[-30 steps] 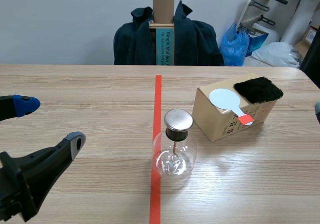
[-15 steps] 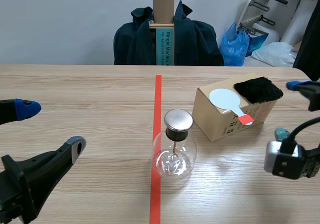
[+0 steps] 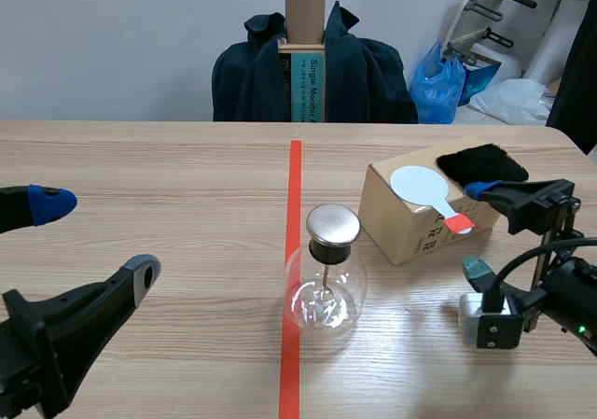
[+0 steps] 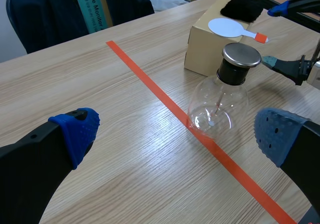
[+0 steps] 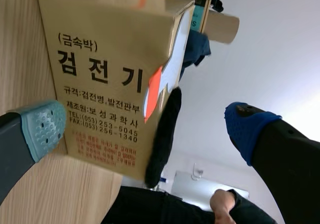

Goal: Do the electroscope experiment.
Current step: 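Pick up the white charging plate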

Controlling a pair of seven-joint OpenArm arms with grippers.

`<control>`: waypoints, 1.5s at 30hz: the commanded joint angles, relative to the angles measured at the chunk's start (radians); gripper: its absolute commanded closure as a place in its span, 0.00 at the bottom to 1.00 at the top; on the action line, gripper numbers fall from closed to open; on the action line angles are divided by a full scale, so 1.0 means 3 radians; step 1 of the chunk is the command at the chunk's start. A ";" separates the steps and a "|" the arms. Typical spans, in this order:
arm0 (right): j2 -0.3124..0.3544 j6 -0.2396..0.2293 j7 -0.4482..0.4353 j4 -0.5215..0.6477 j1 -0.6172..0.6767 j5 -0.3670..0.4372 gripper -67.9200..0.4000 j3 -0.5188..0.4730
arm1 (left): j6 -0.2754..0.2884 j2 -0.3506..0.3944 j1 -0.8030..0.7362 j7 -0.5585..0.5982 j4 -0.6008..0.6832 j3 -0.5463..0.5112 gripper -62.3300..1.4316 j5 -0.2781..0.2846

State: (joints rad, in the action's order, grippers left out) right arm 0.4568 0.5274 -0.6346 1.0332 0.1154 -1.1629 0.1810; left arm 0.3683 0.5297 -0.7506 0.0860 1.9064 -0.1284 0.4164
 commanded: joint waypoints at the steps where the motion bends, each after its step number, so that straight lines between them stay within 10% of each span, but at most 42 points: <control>1: 0.0053 0.0027 -0.0048 0.0037 -0.0114 0.0033 0.00 -0.0053 | 0.0003 -0.0001 0.0003 0.0062 0.0060 0.0013 0.00 0.0022; 36: -0.0001 0.0024 -0.0305 -0.0014 -0.0231 0.0034 0.00 -0.0085 | 0.0003 -0.0001 0.0003 0.0071 0.0060 0.0013 0.00 0.0022; 40: 0.0000 0.0023 -0.0300 -0.0014 -0.0257 0.0032 0.18 -0.0085 | 0.0003 0.0000 0.0003 0.0071 0.0060 0.0013 0.00 0.0022; 45: 0.0000 0.0023 -0.0299 -0.0014 -0.0257 0.0032 0.68 -0.0085 | 0.0003 0.0000 0.0003 0.0071 0.0060 0.0013 0.00 0.0022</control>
State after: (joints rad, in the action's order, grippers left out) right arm 0.4408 0.5270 -0.7280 1.0080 0.0589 -1.1633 0.1703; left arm 0.3683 0.5297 -0.7506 0.0864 1.9064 -0.1284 0.4164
